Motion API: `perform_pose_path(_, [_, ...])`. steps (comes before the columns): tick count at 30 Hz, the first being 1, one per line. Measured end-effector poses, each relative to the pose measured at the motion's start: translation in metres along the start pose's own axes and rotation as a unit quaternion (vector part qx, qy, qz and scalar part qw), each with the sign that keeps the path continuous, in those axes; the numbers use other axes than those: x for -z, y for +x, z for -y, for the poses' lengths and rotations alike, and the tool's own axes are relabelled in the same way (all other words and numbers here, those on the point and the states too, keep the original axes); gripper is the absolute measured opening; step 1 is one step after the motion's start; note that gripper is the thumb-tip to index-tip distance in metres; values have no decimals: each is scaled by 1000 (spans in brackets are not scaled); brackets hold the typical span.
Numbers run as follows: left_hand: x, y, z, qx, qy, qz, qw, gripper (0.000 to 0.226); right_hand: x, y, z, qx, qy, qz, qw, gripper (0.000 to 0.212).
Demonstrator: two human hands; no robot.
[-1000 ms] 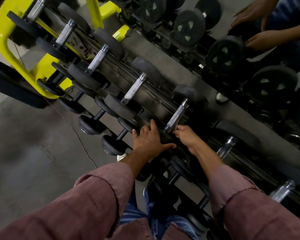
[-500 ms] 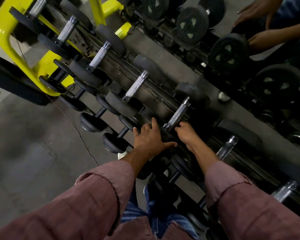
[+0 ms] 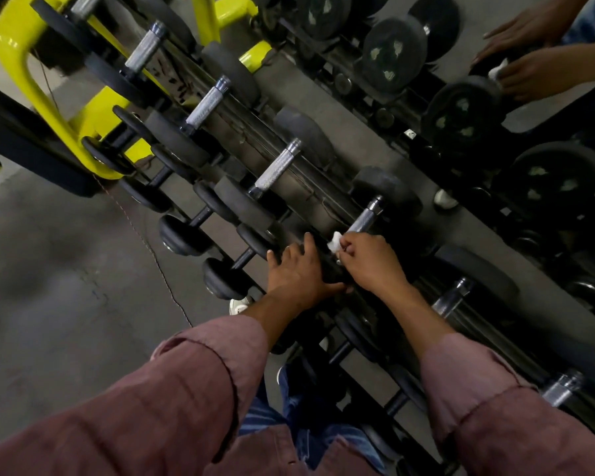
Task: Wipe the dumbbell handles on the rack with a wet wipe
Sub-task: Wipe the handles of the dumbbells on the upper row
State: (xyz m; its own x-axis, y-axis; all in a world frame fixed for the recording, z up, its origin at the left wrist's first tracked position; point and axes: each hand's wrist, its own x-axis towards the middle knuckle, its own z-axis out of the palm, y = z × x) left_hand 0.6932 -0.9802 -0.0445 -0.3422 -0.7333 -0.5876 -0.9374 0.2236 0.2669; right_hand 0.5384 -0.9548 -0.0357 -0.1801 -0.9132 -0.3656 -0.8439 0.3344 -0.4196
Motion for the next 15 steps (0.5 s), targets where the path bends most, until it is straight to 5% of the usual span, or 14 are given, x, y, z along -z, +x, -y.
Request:
perform_pose_path(7, [-1, -1, 1, -8, -18, -2, 1000, 138, 3, 16, 19, 122, -97, -3, 988, 17])
perform_pose_path(15, [1, -3, 1, -5, -11, 13, 1000, 137, 33, 15, 21, 153, -200, 149, 956, 27])
